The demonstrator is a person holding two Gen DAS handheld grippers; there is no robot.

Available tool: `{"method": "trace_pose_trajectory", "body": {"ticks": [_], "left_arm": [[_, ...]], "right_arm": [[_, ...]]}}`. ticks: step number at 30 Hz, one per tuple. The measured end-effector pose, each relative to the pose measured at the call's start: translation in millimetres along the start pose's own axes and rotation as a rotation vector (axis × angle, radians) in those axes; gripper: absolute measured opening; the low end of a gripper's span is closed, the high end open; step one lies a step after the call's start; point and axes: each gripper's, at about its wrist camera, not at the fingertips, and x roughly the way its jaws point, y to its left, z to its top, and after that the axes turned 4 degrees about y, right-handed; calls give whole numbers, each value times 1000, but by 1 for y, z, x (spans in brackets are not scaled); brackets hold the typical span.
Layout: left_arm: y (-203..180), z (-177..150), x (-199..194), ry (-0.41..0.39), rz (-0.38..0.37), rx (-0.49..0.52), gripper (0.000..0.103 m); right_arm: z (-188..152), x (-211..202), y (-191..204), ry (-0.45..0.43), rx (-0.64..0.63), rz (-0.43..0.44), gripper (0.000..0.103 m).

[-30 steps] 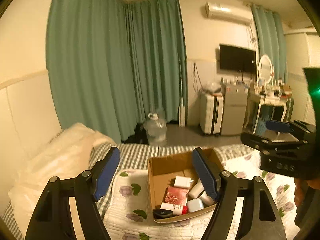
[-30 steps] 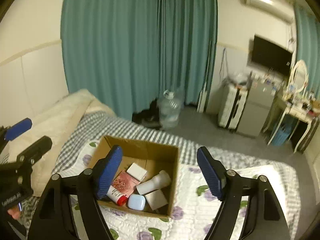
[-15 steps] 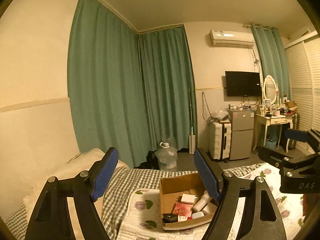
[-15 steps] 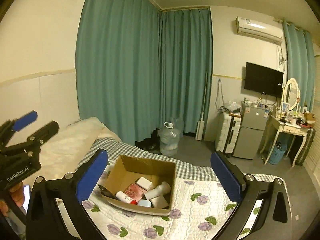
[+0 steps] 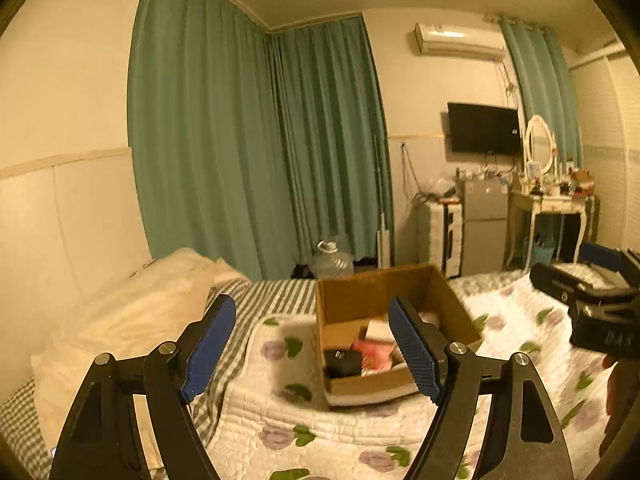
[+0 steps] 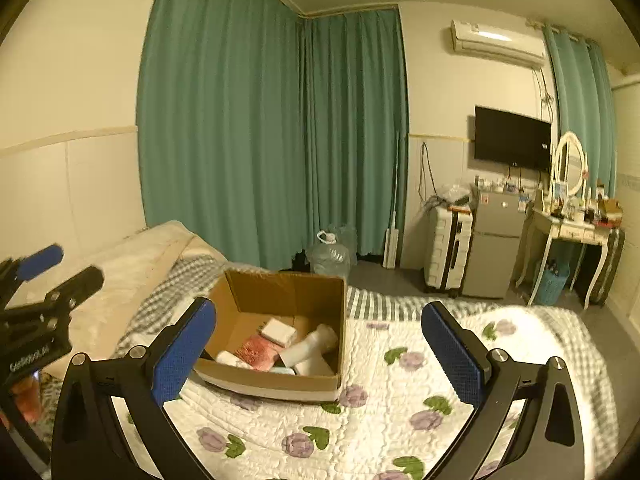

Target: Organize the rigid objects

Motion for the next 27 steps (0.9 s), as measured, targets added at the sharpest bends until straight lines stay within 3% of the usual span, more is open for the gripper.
{"method": "trace_pose_trajectory", "body": {"ticks": [8,27], "left_arm": [[-4,-30,32,78,-3,-13,81],[0,-35,32,112,-34,-28,81]], "right_arm": [[-37,41,-2,35,10,-23,103],[-45,53,2,67,9,-35,103]]}}
